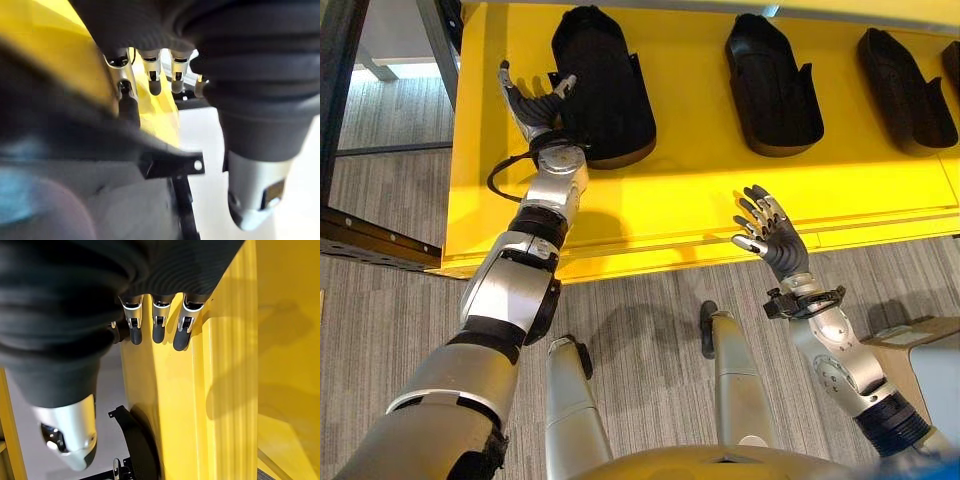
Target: Move parts from the plastic box to the shelf.
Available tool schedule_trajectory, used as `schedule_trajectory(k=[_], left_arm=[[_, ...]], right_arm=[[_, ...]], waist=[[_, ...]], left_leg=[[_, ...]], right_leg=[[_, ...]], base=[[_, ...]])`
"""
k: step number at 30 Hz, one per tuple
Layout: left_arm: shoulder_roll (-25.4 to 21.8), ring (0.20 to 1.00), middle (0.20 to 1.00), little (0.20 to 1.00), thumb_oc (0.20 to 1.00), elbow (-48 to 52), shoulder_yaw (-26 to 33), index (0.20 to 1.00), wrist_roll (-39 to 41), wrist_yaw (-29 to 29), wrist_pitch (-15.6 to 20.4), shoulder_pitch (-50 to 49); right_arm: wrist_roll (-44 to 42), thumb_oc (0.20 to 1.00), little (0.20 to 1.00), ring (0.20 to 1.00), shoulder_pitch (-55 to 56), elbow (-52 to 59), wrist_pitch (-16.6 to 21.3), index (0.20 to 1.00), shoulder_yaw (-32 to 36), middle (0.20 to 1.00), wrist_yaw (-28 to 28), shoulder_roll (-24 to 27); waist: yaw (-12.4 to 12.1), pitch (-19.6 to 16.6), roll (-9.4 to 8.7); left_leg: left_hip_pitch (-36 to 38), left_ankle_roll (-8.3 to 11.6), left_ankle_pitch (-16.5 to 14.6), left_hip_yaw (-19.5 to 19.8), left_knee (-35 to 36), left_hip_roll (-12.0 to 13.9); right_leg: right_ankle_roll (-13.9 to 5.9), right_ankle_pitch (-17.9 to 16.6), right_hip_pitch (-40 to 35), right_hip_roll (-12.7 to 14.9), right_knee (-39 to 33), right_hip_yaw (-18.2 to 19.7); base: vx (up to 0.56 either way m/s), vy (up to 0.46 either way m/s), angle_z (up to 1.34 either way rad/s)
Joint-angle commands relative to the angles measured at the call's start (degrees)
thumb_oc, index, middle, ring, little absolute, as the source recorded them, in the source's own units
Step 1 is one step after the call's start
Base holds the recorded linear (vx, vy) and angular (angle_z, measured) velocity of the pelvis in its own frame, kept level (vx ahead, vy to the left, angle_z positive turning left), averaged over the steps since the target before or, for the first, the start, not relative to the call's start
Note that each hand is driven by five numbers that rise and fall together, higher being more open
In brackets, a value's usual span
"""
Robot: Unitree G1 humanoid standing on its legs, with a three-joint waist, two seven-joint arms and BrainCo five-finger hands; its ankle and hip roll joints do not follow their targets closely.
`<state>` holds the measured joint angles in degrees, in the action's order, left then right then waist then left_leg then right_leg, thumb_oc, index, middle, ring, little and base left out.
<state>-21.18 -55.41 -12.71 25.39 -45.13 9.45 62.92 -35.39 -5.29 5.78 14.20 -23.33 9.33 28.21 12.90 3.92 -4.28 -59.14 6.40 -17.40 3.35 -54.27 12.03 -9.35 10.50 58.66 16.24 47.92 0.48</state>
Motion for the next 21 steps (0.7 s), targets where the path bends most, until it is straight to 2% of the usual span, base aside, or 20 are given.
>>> schedule_trajectory(k=[1,12,16,21], left_arm=[[-0.4,1.000,1.000,1.000,1.000,2.0,1.2,1.000,-0.5,-2.7,3.4,1.4],[-3.8,1.000,1.000,1.000,1.000,17.7,2.6,1.000,-9.0,-7.2,3.4,-3.0],[-8.8,1.000,1.000,1.000,1.000,28.6,4.6,1.000,-18.0,-7.9,1.3,-6.7],[-14.8,1.000,1.000,1.000,1.000,36.5,6.3,1.000,-25.2,-6.5,0.0,-8.6]], right_arm=[[-1.2,1.000,1.000,1.000,-2.4,4.6,2.9,1.000,-0.8,1.000,0.6,2.4],[-0.6,1.000,1.000,1.000,-1.5,5.2,3.0,1.000,0.9,1.000,0.8,2.2],[0.5,1.000,1.000,1.000,-0.6,5.9,2.9,1.000,3.6,1.000,0.0,2.6],[0.4,1.000,1.000,1.000,0.3,6.1,2.5,1.000,6.0,1.000,-1.3,2.6]], waist=[[-0.5,1.3,0.34],[-1.5,1.2,0.34],[-2.5,0.9,0.62],[-3.3,0.5,1.02]], left_leg=[[-2.2,-2.03,4.0,0.3,5.0,0.5],[-2.3,-2.26,3.5,0.2,4.9,0.2],[-2.4,-2.43,3.3,0.3,5.2,-0.2],[-2.6,-2.56,3.2,0.3,5.3,-0.4]], right_leg=[[3.13,2.3,-0.2,-0.9,1.3,-0.7],[3.28,2.6,-0.2,-1.0,1.5,-0.8],[3.32,2.7,0.0,-1.1,1.3,-1.0],[3.25,2.8,-0.1,-1.1,1.2,-1.1]], base=[[0.00,0.000,0.00],[0.00,0.000,0.00],[0.01,-0.001,0.02],[0.00,0.001,0.01]])
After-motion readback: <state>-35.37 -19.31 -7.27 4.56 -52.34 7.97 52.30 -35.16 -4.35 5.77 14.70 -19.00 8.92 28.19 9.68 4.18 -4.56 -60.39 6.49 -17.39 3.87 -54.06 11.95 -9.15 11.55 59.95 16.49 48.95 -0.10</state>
